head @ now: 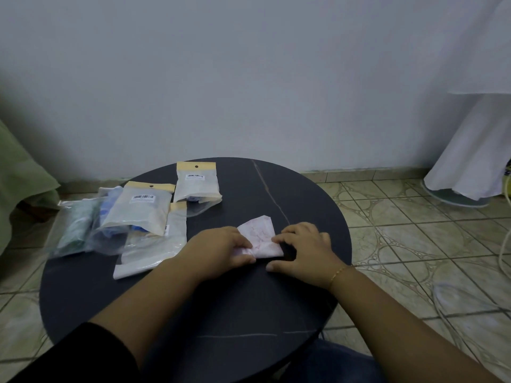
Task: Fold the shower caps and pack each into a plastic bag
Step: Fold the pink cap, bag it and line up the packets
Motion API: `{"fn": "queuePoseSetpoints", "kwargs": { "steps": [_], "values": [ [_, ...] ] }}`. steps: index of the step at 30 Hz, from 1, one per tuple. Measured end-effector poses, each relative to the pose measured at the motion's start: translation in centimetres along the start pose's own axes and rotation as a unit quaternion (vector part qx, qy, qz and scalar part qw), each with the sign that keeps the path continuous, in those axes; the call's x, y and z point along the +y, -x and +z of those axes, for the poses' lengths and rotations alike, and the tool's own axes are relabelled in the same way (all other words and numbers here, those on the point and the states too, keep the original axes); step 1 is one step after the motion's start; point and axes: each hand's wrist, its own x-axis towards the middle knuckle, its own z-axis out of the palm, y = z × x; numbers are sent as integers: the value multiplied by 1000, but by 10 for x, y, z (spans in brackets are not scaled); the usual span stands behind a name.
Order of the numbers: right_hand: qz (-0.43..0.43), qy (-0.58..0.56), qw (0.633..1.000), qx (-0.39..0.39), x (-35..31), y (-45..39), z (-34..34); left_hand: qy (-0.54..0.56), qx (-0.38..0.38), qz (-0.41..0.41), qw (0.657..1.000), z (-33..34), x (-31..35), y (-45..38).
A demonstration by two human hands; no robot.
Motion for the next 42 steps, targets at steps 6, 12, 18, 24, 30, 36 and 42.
{"fn": "queuePoseSetpoints", "kwargs": {
  "steps": [6, 12, 18, 24, 30, 36, 42],
  "values": [
    [24, -11, 1000, 4, 0, -1, -1, -6, -12, -7, 1000, -4, 1, 0],
    [53, -46, 997, 16, -7, -8, 2, 57, 25, -61, 996, 2, 0, -2],
    [111, -73, 990, 37, -9, -22, 9, 62, 95, -73, 991, 12, 0, -5],
    [155, -77, 982, 77, -15, -32, 14, -27, 157, -72, 985, 18, -4, -16],
    [95, -63, 990, 77, -19, -30, 14, -114, 188, 6, 975, 15, 2, -21],
    [40, -54, 998, -1, -12, -21, 11, -111, 121, -39, 986, 14, 4, -15],
    [34, -56, 998, -10, -12, -20, 6, -86, 80, -30, 993, 11, 3, -8]
  ]
}}
